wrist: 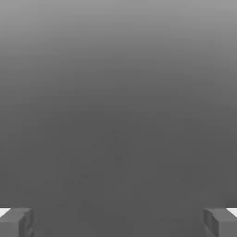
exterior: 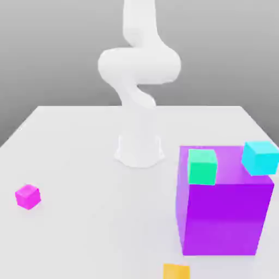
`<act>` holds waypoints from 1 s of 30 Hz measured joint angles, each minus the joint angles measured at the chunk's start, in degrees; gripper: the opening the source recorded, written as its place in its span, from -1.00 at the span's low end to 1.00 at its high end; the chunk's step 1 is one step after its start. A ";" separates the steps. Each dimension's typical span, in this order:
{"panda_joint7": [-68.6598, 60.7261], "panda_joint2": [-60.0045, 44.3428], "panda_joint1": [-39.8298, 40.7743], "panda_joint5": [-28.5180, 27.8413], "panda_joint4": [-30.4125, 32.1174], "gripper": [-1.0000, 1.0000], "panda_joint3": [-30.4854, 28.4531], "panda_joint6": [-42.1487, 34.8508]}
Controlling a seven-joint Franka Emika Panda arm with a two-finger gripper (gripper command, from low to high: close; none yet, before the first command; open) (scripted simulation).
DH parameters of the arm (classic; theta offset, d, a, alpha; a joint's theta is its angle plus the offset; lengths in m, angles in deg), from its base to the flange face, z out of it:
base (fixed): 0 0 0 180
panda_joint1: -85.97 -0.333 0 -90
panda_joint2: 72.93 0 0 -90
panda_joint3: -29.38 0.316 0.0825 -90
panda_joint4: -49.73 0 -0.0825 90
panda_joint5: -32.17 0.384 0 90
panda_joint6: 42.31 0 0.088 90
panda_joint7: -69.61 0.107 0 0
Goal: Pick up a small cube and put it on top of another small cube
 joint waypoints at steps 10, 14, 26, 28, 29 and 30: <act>-10.71 -20.62 5.19 0.94 9.33 0.00 -15.00 11.99; -16.16 -28.94 7.54 3.04 13.00 0.00 -20.75 16.68; -38.40 -54.50 22.72 21.42 19.23 0.00 -20.12 30.67; -41.93 -58.18 26.89 25.96 18.22 0.00 -15.03 33.28; -43.63 -60.01 28.89 28.17 17.68 0.00 -12.54 34.58; -44.69 -61.25 30.56 29.50 17.33 -1.00 -10.60 35.54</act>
